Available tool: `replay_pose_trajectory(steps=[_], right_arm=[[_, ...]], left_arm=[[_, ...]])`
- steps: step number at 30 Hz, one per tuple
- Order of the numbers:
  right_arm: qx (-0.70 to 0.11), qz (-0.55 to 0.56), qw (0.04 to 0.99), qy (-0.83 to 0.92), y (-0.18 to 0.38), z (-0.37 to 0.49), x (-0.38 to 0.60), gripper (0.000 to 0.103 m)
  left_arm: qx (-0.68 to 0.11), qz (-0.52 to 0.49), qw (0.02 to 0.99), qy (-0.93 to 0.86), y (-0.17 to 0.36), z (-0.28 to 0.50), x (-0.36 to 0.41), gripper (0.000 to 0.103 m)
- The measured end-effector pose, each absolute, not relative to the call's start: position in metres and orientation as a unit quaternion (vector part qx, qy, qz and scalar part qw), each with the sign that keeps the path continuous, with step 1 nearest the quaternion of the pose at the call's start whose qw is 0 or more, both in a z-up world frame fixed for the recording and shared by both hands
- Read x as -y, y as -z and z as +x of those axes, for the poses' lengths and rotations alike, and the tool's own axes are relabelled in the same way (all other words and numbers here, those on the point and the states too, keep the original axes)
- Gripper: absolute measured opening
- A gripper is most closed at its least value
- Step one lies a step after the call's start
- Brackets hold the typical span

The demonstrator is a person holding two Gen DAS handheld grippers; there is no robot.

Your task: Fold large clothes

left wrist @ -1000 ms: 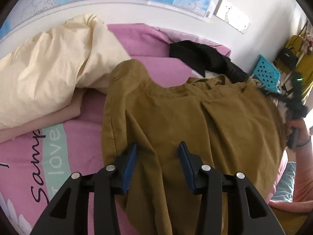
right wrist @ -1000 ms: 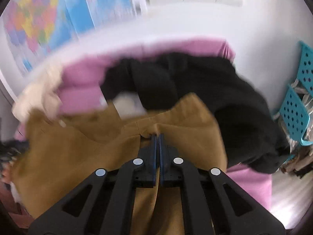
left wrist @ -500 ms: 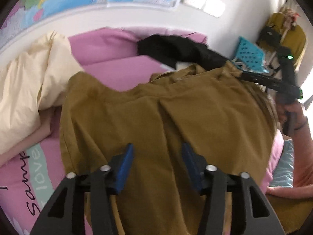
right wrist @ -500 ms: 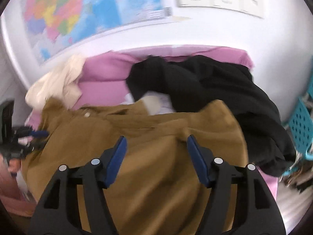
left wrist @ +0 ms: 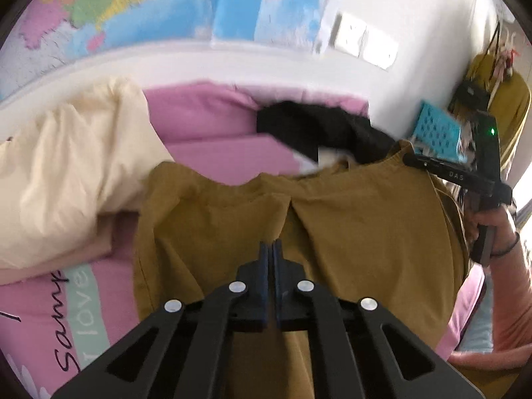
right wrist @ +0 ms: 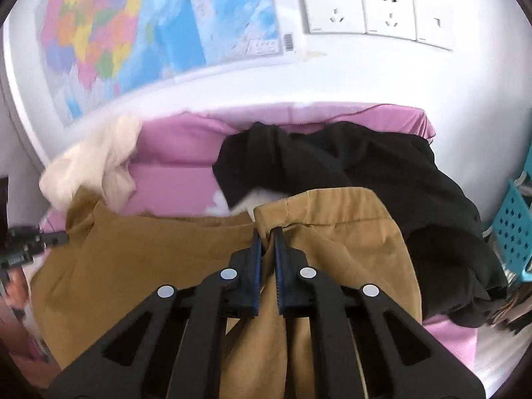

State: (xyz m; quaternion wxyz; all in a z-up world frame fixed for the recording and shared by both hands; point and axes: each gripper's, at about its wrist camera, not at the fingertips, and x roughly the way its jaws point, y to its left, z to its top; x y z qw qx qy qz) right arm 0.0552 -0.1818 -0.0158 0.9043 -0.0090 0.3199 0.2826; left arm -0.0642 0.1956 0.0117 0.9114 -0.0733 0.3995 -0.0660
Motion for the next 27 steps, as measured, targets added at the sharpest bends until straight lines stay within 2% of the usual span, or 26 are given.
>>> replay_pose_trajectory(steps=[3, 6, 8, 9, 10, 12, 15, 17, 18, 27], right_arm=[[-0.381, -0.043, 0.884, -0.266, 0.046, 0.076, 0.16, 0.01], [-0.417, -0.06, 0.869, -0.258, 0.069, 0.083, 0.152, 0.016], [-0.415, -0.053, 0.872, -0.254, 0.063, 0.079, 0.157, 0.027], [-0.411, -0.041, 0.875, -0.254, 0.057, 0.075, 0.164, 0.04], [-0.404, -0.025, 0.875, -0.265, 0.049, 0.069, 0.172, 0.048], [-0.39, 0.006, 0.875, -0.285, 0.038, 0.057, 0.191, 0.056], [-0.364, 0.047, 0.88, -0.301, 0.021, 0.023, 0.228, 0.064], [-0.362, 0.095, 0.874, -0.31, 0.019, 0.003, 0.259, 0.073], [-0.365, 0.119, 0.87, -0.311, 0.023, -0.009, 0.275, 0.074], [-0.409, 0.259, 0.819, -0.307, 0.074, -0.096, 0.35, 0.073]], left_arm=[[-0.421, -0.081, 0.901, 0.057, 0.0, -0.055, -0.2, 0.004], [-0.47, -0.091, 0.877, 0.047, 0.028, -0.043, -0.202, 0.009], [-0.458, -0.096, 0.882, 0.051, 0.025, -0.049, -0.204, 0.01], [-0.451, -0.099, 0.886, 0.051, 0.021, -0.053, -0.206, 0.014], [-0.439, -0.1, 0.891, 0.049, 0.015, -0.061, -0.207, 0.025], [-0.413, -0.103, 0.904, 0.044, 0.002, -0.08, -0.213, 0.04], [-0.385, -0.124, 0.913, 0.047, -0.014, -0.114, -0.226, 0.042], [-0.376, -0.135, 0.916, 0.041, -0.018, -0.136, -0.234, 0.05], [-0.379, -0.148, 0.913, 0.034, -0.016, -0.149, -0.24, 0.055], [-0.441, -0.292, 0.846, 0.067, 0.039, -0.197, -0.265, 0.054]])
